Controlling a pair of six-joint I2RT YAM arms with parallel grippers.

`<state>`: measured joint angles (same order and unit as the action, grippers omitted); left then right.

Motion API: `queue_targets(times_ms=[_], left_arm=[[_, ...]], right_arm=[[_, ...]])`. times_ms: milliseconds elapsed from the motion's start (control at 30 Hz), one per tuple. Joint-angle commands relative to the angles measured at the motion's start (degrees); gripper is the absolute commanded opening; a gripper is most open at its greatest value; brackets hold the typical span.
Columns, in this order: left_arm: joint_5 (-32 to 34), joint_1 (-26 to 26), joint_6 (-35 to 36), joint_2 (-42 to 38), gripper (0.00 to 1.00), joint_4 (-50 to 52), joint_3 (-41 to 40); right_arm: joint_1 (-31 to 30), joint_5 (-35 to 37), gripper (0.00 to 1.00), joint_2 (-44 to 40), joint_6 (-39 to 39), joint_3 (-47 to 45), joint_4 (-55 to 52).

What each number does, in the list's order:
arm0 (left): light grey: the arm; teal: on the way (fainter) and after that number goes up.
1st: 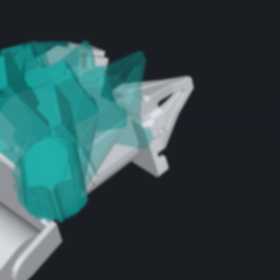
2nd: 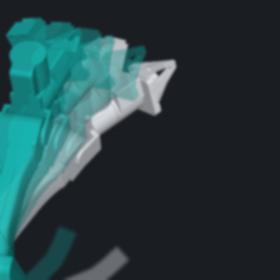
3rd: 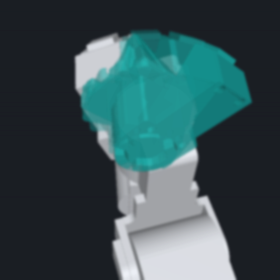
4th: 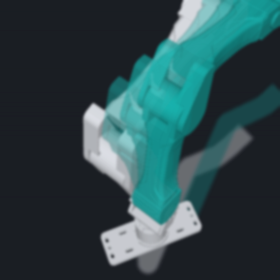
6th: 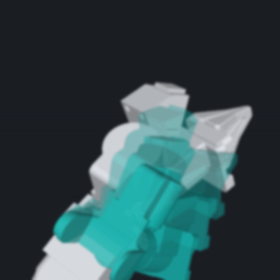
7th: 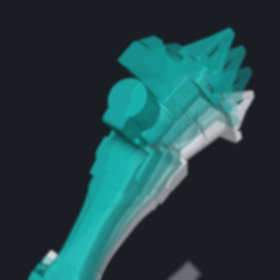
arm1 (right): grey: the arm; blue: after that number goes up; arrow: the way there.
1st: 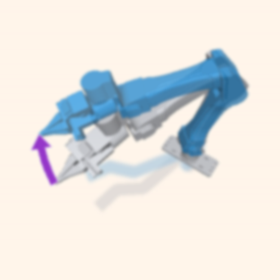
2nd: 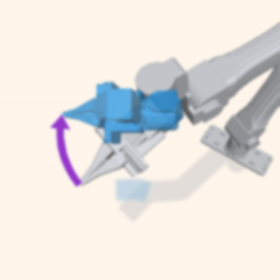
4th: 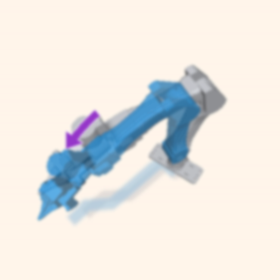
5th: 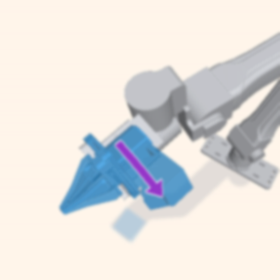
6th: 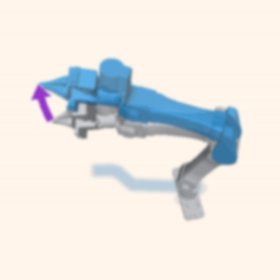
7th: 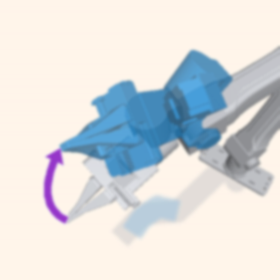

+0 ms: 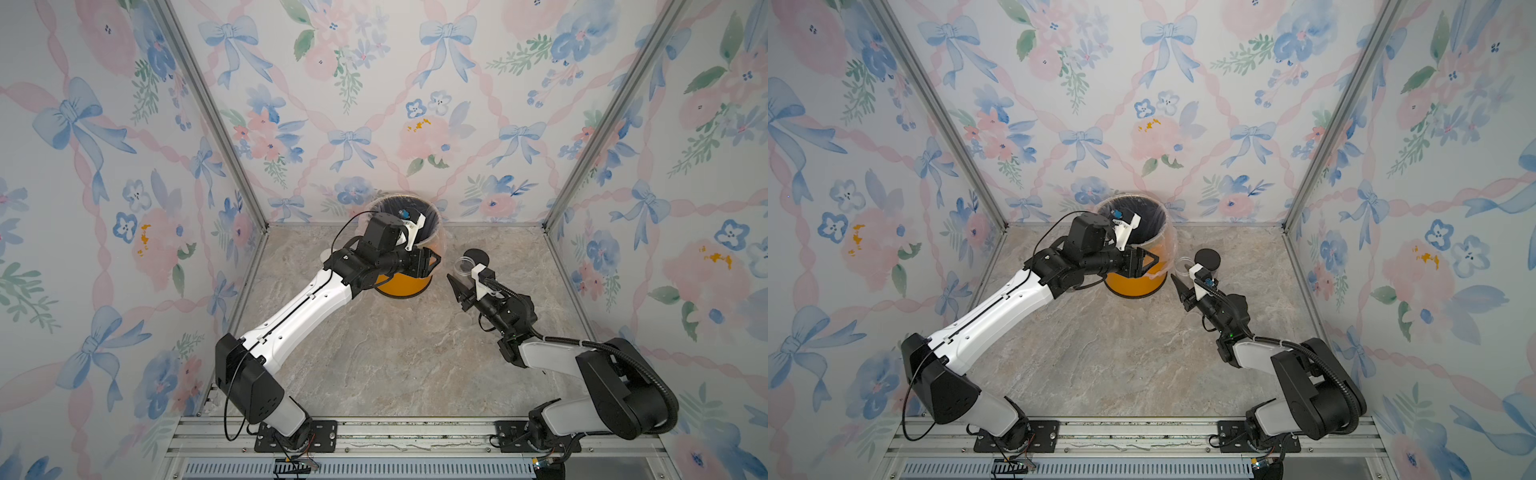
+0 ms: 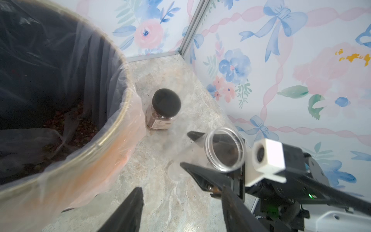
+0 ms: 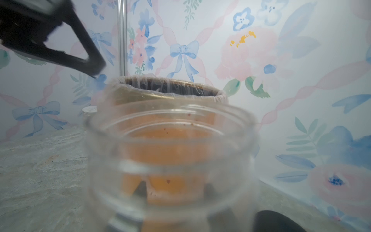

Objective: Empty the moldy dried flower tea in the jars
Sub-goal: Place the jar at the center of the board.

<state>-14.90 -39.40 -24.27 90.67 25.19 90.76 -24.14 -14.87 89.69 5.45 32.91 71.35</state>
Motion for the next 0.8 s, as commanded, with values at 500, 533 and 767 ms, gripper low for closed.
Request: queue_targets(times_ms=[500, 533, 767], left_arm=[[-1.67, -4.81, -1.71, 6.06, 0.42, 0.33, 1.96], [-1.86, -4.9, -1.5, 5.66, 0.42, 0.35, 1.51], [-2.86, -5.24, -1.04, 5.65, 0.35, 1.05, -0.82]], right_arm=[[-4.78, 0.1, 0.48, -2.14, 1.85, -3.02, -1.52], [-4.39, 0.11, 0.48, -2.06, 1.53, -3.02, -1.48], [-3.85, -1.36, 0.48, -2.72, 0.62, -2.38, -2.35]])
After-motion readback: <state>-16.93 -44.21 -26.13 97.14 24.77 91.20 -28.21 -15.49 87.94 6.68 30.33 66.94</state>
